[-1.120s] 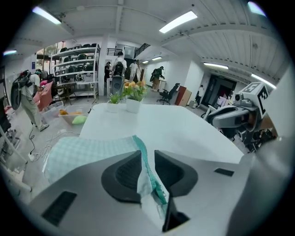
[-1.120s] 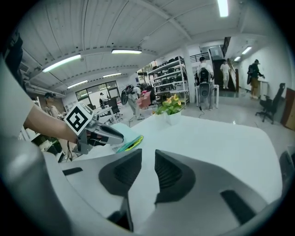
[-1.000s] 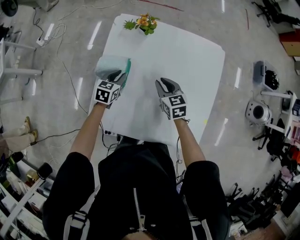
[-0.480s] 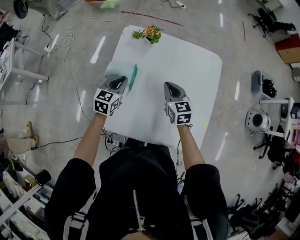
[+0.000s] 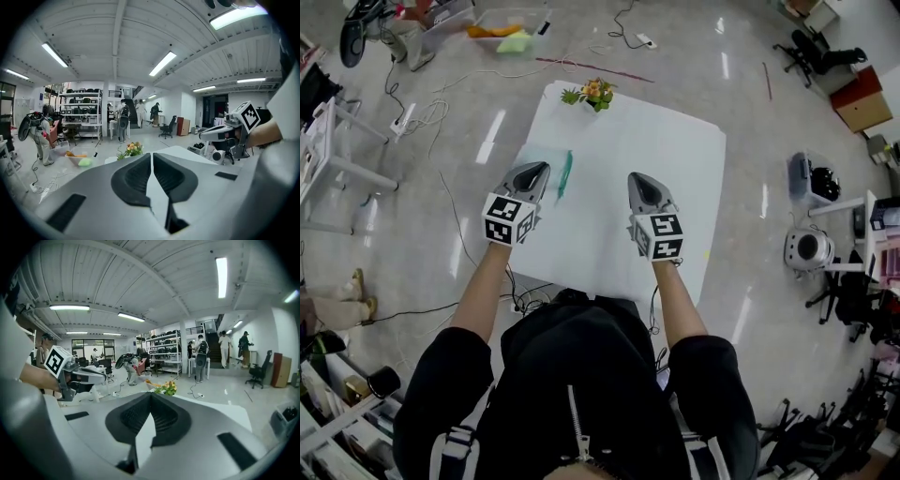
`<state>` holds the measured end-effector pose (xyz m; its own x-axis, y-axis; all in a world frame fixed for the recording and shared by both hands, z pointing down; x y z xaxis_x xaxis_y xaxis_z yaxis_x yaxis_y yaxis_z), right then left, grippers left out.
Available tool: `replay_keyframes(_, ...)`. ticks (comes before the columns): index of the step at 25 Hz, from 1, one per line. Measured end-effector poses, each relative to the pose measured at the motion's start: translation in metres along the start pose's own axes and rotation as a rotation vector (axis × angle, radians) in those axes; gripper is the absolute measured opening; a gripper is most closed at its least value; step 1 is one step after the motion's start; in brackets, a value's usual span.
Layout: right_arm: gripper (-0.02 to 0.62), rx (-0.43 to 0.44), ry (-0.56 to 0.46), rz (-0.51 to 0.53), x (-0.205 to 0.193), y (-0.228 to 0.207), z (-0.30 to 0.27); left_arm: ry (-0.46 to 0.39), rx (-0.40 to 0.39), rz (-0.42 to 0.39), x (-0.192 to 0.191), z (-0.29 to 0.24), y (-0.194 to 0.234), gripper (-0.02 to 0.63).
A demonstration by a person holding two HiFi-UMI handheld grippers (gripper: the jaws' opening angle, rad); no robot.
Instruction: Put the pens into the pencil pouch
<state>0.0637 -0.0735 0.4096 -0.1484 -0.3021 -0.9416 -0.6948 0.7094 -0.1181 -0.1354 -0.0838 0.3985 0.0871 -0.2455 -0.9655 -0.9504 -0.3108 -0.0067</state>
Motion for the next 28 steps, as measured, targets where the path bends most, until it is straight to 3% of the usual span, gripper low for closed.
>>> replay_keyframes(6,0.009,-0.020,-0.081,0.055,0.038,0.014,0.026,-0.059,0.015,0.004,0.024,0.018,-0.001,0.035)
replay_keyframes(28,0.008,-0.027,-0.061,0.047,0.019,0.033,0.031,-0.031,0.030,0.026,0.003,0.036,0.005,0.035)
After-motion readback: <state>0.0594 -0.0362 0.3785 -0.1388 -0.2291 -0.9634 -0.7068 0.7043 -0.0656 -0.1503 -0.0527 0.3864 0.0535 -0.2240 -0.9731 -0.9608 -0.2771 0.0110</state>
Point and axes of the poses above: the fingertips, and each gripper's own axes: z backward along the fingers, y to its left, x out of its top, the point moved 1 cm from there along z, backward along the fingers, and after that the axes turned 15 degrees about x, right-handed, at the moved point
